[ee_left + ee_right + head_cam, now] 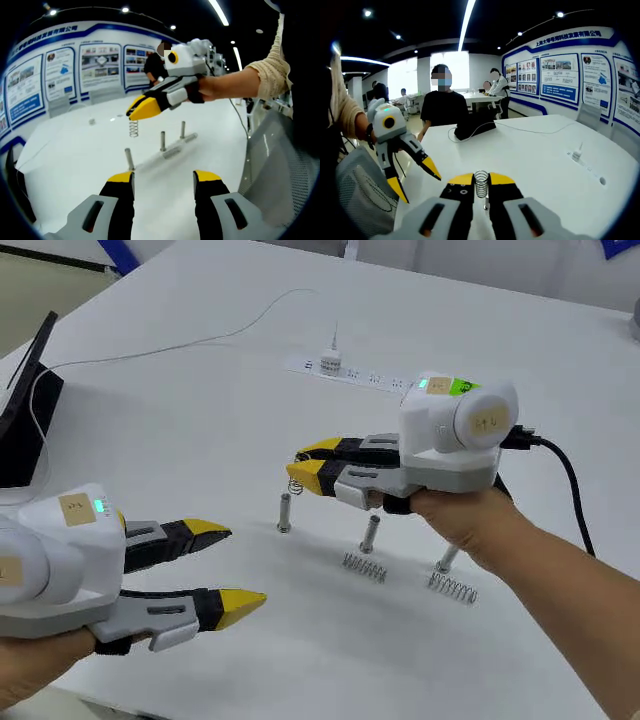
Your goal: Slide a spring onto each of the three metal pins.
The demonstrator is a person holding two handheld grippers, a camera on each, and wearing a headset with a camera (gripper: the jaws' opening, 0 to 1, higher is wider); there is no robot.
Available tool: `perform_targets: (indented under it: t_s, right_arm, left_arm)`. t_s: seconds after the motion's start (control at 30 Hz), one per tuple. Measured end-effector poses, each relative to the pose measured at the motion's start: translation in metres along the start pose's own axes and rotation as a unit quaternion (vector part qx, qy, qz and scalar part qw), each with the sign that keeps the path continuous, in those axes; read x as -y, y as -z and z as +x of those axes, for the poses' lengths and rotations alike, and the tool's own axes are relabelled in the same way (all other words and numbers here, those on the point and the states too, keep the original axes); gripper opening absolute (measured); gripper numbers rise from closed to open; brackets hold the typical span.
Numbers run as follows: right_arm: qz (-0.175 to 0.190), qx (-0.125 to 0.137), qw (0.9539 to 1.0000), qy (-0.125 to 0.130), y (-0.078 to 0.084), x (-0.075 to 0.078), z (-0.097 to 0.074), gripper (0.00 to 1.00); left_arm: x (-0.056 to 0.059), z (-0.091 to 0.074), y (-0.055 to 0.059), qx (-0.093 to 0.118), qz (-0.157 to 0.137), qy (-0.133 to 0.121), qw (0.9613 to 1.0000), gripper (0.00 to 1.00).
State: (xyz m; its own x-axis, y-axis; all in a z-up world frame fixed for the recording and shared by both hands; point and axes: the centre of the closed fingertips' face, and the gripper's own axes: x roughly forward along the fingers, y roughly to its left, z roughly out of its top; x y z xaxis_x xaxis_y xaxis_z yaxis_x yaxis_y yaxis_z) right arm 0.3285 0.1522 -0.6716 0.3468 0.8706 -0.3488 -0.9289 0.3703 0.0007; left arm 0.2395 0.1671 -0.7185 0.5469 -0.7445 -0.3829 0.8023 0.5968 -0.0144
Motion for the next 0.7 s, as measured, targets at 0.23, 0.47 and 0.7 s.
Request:
perform_targets:
  t_s: [0.23, 0.47, 0.7]
  right_arm:
    - [0.000, -0.004, 1.0000, 0.006, 0.004, 0.002, 0.012, 0.12]
    - [0.010, -0.013, 0.9998, 0.014, 0.013, 0.009, 0.020, 0.12]
    - [0.017, -0.019, 0.9995, 0.019, 0.019, 0.014, 0.025, 0.12]
  left_arm:
    - [0.000, 0.001, 0.002, -0.004, -0.001, 0.003, 1.0000, 0.48]
    - [-0.001, 0.002, 0.005, -0.008, 0.000, 0.004, 1.0000, 0.47]
    - [-0.002, 0.001, 0.007, -0.010, -0.002, 0.004, 0.9999, 0.47]
